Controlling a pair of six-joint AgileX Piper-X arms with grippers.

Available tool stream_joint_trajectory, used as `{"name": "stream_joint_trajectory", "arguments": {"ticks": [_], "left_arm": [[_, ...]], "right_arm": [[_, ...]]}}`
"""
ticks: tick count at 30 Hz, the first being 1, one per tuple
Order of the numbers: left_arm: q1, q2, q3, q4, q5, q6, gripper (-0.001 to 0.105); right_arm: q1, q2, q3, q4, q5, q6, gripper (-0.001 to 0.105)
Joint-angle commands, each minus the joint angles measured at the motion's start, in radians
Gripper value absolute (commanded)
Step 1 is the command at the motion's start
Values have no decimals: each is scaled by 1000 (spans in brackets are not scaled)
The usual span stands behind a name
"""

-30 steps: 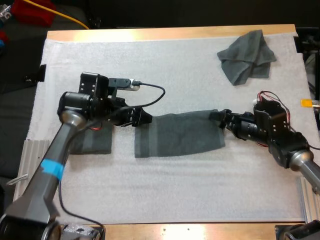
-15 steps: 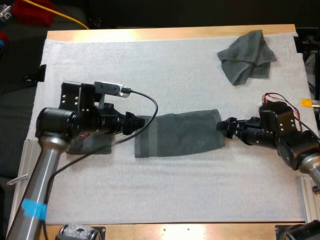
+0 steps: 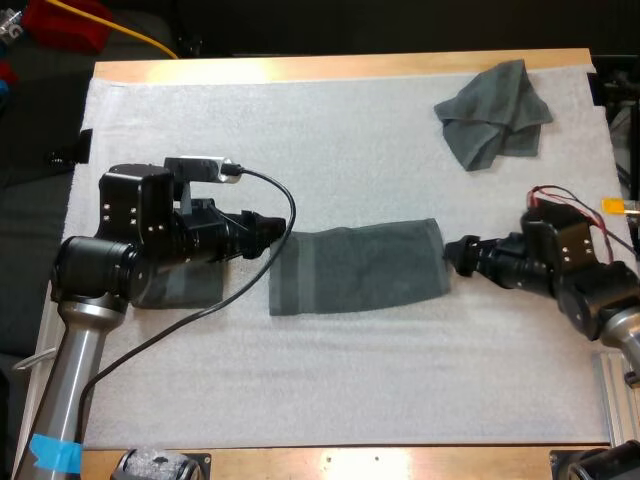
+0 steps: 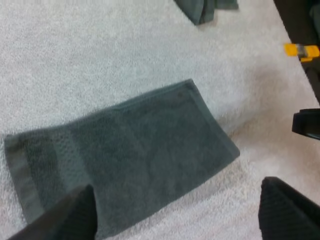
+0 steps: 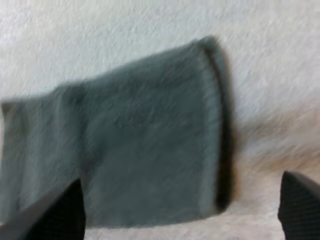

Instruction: Pick towel from pile, fold and stack

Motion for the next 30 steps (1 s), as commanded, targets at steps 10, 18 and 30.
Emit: {"name": "stream_joint_trajectory", "arguments": {"ticks": [10,18,30], "left_arm": [[0,-4,-4,-10,75,-14,66],[0,-4,-4,-10,76,-14,66],[0,-4,-4,4,76,-14,66]], "right_arm": [[-240,88,-11,-56,-146,-43,77],[-268,260,-11,-150,-335,-38,77],[-268,444,-11,-287,-523,-13,77]]}}
